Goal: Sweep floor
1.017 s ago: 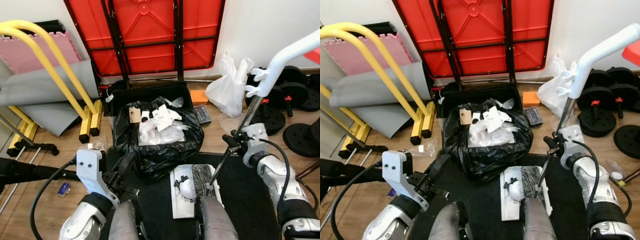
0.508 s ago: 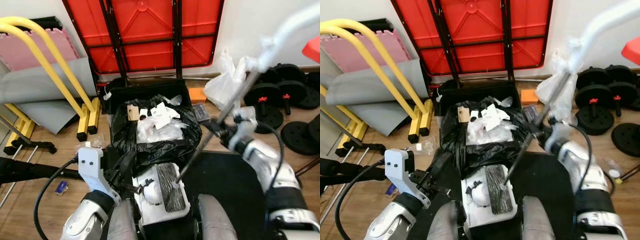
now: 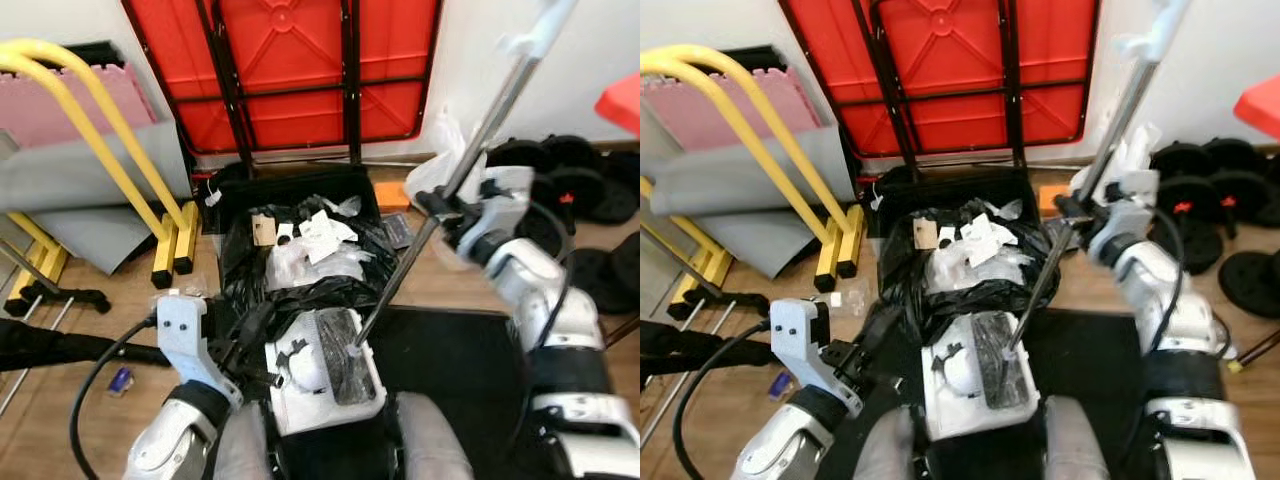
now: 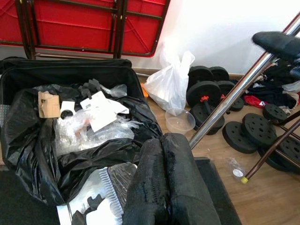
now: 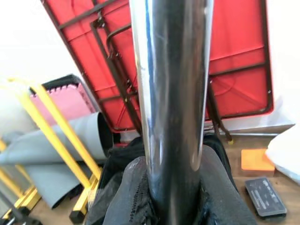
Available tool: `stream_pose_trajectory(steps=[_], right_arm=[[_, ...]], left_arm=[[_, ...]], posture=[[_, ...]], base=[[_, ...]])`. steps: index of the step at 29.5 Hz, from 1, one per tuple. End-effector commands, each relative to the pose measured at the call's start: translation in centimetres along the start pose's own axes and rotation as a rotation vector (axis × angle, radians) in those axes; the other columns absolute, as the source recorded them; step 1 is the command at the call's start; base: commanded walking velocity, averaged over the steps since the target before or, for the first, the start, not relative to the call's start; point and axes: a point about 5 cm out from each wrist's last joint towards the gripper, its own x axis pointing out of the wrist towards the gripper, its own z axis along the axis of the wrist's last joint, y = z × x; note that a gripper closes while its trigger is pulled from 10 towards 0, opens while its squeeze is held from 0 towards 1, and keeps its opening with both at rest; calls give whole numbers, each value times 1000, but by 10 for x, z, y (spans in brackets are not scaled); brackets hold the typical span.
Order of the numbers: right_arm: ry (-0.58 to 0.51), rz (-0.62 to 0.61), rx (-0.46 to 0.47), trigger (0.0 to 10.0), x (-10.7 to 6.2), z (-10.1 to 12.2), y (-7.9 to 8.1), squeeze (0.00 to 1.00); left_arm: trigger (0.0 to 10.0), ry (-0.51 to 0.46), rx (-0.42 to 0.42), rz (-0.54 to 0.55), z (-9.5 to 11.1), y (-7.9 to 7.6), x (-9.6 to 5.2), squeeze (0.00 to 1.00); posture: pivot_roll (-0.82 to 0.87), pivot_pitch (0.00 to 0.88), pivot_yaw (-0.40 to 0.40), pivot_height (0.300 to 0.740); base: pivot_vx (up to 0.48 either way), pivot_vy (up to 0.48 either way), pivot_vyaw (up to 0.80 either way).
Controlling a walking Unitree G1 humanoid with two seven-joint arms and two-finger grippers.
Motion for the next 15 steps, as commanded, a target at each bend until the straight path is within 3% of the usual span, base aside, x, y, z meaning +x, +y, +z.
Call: stream_pose_trajectory(steps=[1, 5, 15], right_arm=[[-103, 11, 53, 10000, -1, 26, -1, 0], [-112, -19, 90, 10000, -11, 35, -15, 0], [-71, 42, 95, 10000, -25, 39, -15, 0]], left_arm=[[10000, 12, 5, 8, -3, 2, -2, 0], [10000, 11, 4, 8, -3, 3, -1, 0], [10000, 11, 3, 3, -3, 3, 0, 0]], posture=[[-113, 79, 19, 610], [-123, 79, 22, 620], [-134, 78, 26, 635]], base=[[0, 0, 0], [0, 0, 0], [0, 0, 0]])
